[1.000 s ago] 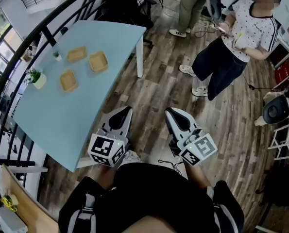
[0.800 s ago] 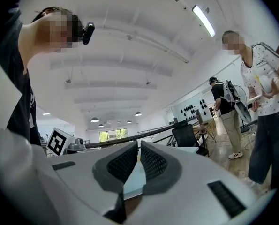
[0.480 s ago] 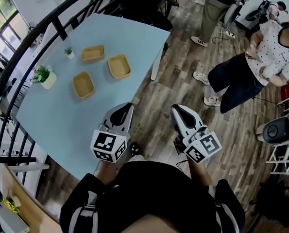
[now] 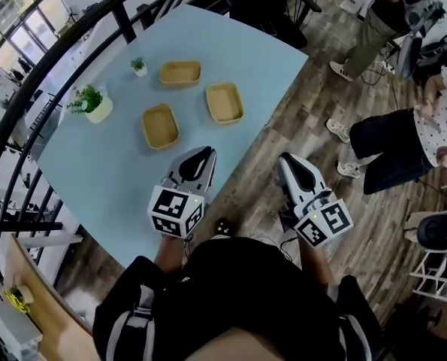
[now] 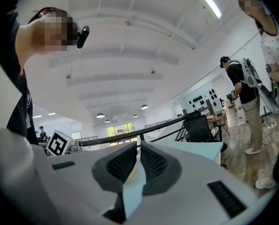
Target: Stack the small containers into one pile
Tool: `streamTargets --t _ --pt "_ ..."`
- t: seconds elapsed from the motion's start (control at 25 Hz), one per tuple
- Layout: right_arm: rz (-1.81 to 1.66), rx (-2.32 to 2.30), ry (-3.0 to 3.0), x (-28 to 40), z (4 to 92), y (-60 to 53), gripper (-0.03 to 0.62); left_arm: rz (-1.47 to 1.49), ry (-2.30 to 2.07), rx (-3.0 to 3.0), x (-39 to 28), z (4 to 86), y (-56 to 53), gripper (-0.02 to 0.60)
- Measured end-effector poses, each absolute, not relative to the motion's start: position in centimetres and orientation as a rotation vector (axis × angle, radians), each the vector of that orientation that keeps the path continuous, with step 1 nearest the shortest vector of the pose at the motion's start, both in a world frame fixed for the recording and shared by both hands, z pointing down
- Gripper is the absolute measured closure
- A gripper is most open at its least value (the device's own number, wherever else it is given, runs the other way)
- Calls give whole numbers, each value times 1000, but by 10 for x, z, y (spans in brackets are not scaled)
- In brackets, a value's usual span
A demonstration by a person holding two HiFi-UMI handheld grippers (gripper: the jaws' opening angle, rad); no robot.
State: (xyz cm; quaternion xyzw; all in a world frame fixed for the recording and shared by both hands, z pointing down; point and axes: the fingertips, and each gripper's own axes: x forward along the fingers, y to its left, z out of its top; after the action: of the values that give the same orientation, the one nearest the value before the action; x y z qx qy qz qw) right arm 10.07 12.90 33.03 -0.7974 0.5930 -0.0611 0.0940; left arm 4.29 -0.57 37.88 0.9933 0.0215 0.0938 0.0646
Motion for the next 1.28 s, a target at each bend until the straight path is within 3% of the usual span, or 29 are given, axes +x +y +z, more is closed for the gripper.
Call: streamTargets --t 0.32,1.0,1.12,1.28 --pt "-240 -2347 1796 126 345 102 562 311 22 2963 60 389 -24 563" --pt "-530 -2190 1957 250 411 0 548 547 -289 2813 146 461 -105 557" --pt "-603 -2168 1998 264 429 -18 542 592 -320 2762 158 479 -116 498" --pt "-726 -2135 2022 274 457 -31 533 678 -353 2693 167 505 -123 464"
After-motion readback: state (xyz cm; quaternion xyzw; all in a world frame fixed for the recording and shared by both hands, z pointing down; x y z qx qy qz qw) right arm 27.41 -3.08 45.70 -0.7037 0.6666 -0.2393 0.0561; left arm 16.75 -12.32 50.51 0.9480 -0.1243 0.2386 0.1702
